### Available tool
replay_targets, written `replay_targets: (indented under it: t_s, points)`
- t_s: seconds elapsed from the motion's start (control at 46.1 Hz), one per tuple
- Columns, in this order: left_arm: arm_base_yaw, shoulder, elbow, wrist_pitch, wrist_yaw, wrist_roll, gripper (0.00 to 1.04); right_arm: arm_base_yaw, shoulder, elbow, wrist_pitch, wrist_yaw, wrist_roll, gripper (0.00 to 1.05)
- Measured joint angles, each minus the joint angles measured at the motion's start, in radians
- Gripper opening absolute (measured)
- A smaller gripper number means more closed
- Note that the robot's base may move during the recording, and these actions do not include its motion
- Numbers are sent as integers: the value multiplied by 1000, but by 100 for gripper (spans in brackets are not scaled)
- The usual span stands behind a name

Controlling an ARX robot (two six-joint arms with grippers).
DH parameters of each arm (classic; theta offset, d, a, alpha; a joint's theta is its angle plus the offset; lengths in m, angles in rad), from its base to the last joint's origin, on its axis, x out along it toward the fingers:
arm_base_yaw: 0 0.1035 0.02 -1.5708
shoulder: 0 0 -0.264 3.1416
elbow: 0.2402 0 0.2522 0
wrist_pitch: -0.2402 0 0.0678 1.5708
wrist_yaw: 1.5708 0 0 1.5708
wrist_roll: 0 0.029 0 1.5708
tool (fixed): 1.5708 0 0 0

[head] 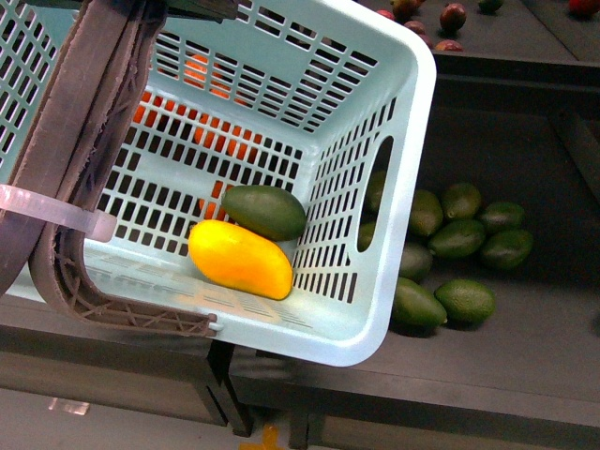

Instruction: Pick mango and avocado into basket

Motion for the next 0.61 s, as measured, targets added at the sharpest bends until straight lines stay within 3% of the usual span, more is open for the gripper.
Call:
replay_targets:
  t_s: [0.499,0.607]
  points:
    - [0,0,0,0,1,-1,7,0,-85,-12,-43,-2,-2,3]
    - [0,0,0,0,0,-1,7,0,-85,-12,-43,-2,-3,19]
